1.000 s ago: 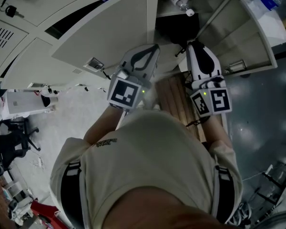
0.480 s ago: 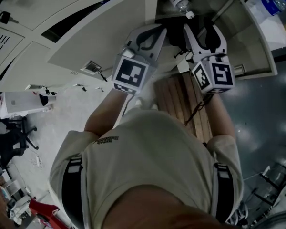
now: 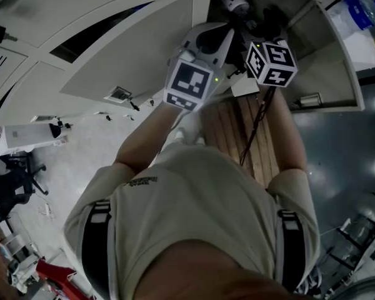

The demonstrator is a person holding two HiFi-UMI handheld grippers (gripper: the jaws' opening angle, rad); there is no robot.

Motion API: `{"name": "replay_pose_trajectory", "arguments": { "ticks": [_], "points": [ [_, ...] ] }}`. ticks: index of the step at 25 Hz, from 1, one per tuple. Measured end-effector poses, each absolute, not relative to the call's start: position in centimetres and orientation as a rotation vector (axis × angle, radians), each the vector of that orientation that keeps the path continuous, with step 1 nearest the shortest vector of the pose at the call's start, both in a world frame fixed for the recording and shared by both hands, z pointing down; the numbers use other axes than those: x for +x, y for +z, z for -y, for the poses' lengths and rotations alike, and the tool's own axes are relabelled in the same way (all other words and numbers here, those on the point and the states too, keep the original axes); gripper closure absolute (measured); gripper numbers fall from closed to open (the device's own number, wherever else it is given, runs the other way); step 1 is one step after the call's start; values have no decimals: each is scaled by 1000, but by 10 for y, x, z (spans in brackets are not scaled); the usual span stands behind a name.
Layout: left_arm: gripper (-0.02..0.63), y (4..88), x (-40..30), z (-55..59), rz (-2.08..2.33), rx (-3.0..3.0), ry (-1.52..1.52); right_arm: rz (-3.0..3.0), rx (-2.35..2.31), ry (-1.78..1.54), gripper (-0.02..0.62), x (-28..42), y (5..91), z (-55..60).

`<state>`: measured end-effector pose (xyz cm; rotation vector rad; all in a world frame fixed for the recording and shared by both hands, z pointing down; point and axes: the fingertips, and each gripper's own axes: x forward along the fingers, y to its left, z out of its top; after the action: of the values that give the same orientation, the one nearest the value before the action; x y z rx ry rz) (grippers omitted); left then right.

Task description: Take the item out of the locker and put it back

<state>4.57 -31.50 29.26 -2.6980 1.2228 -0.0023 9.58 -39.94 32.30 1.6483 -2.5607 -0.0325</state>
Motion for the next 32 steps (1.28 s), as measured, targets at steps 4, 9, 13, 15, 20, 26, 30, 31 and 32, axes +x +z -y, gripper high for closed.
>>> {"name": "replay_pose_trajectory", "arguments": {
  "ticks": [4, 9, 13, 15, 20, 26, 30, 31, 32],
  "points": [
    [594, 307, 57, 318, -1196, -2743, -16, 2503, 1620, 2, 196, 94, 344, 419],
    [592, 319, 64, 322, -1191, -2771, -41, 2484, 1599, 89, 196, 94, 365, 434],
    [594, 323, 65, 323, -1192, -2785, -47, 2476, 1598, 135, 241, 94, 374, 440],
    [592, 325, 65, 323, -1193, -2790, -50, 2483, 1600, 156, 292, 94, 376, 441],
    [592, 329, 64, 323, -1190, -2791, -65, 2499, 1613, 156, 298, 95, 374, 441],
    [593, 331, 64, 323, -1199, -2785, -84, 2514, 1656, 99, 299, 103, 361, 432],
    [594, 323, 63, 320, -1203, -2767, -74, 2539, 1675, 58, 300, 108, 342, 419],
    [594, 320, 63, 318, -1201, -2760, -71, 2546, 1684, 48, 301, 110, 336, 415],
    [594, 317, 63, 316, -1197, -2754, -69, 2553, 1694, 40, 301, 113, 330, 410]
  ]
}}
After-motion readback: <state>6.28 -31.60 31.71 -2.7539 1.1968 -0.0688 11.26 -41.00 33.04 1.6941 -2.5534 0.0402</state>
